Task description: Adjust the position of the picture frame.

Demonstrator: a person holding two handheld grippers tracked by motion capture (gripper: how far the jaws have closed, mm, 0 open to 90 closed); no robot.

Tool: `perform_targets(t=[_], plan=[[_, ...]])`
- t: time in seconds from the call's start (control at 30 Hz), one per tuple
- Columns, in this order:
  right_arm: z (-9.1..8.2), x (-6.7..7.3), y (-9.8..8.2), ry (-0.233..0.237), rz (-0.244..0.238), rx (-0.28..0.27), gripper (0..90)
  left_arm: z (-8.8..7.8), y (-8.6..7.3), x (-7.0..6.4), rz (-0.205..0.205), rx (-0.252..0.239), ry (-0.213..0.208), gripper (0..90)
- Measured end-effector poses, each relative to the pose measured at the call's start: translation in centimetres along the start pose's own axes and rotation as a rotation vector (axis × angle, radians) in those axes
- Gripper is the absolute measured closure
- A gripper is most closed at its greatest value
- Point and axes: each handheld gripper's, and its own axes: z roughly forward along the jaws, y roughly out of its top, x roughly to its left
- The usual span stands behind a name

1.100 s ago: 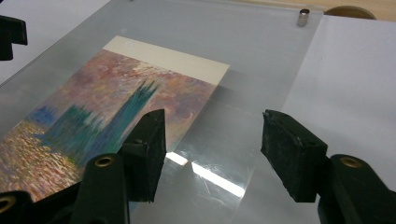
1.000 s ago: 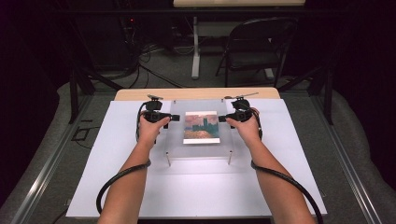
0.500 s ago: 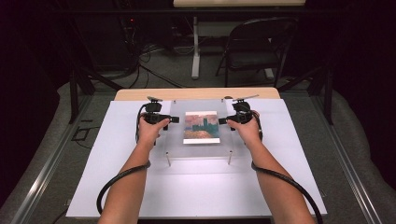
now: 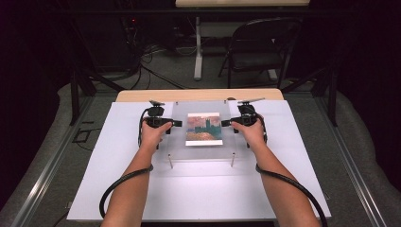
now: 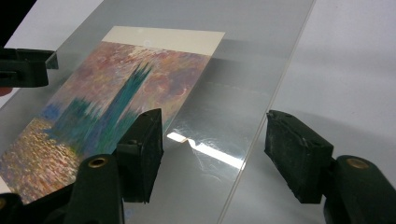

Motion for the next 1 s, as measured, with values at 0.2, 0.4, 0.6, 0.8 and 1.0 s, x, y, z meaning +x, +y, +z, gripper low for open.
perform_targets(t=[0.2,0.4,0.6,0.8,1.0], plan=[[0.25,0.04,-0.06,0.023,0.020,0.015,32.9,0.21,-0.09,0.03,-0.027,0.007,-0.023,29.7],[0.44,0.17,-0.01,0.017,0.015,0.014,31.4,0.38,-0.11,-0.08,-0.038,0.013,-0.028,28.2],[0.45,0.23,-0.04,0.014,0.015,0.014,30.9,0.49,-0.18,0.02,-0.062,0.024,-0.051,28.1],[0.58,0.18,-0.05,0.027,0.030,0.026,30.2,0.61,-0.18,-0.07,-0.083,0.031,-0.058,27.7],[0.66,0.27,-0.05,0.025,0.035,0.025,29.5,0.69,-0.29,0.06,-0.105,0.036,-0.079,28.2]])
